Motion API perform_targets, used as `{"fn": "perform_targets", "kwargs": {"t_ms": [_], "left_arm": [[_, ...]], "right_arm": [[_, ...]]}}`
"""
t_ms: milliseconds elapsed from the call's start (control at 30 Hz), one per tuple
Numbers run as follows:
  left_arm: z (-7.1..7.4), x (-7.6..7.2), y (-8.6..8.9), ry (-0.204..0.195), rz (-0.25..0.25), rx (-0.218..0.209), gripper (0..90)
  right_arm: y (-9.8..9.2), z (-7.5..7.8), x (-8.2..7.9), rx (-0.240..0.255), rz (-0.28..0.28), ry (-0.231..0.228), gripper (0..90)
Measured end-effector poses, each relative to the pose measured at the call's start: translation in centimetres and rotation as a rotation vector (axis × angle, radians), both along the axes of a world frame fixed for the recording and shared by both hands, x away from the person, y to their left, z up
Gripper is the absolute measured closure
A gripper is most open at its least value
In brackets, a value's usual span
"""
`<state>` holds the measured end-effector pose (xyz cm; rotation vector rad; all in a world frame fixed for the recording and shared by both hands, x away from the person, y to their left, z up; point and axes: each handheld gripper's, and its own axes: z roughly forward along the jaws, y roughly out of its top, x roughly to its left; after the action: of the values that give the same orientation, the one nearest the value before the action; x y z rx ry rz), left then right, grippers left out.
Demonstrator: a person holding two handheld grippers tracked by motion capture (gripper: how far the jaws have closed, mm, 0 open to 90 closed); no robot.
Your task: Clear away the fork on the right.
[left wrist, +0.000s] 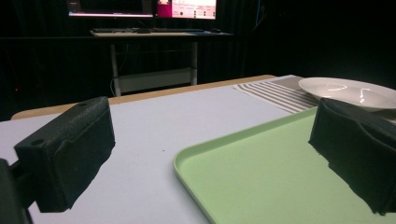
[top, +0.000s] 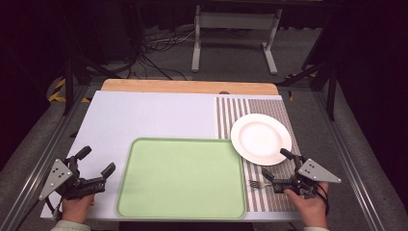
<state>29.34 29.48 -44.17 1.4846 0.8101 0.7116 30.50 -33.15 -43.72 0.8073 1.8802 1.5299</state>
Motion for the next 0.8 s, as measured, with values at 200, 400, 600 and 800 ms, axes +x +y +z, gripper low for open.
{"fn": "perform_targets", "kwargs": {"t_ms": [200,400,600,800], "left_arm": [[0.0,0.0,0.0,0.000,0.001,0.002,0.8],[0.0,0.0,0.1,-0.001,0.002,0.001,0.8],[0.1,0.0,0.1,0.000,0.002,0.001,0.8],[0.1,0.0,0.1,0.000,0.004,0.002,0.8]], "right_arm": [[0.1,1.4,0.5,-0.011,0.035,0.019,3.8],[0.5,2.8,1.3,-0.085,0.089,0.048,4.7],[0.8,3.9,1.9,-0.139,0.123,0.067,4.6],[1.2,4.6,2.5,-0.224,0.182,0.140,4.0]]}}
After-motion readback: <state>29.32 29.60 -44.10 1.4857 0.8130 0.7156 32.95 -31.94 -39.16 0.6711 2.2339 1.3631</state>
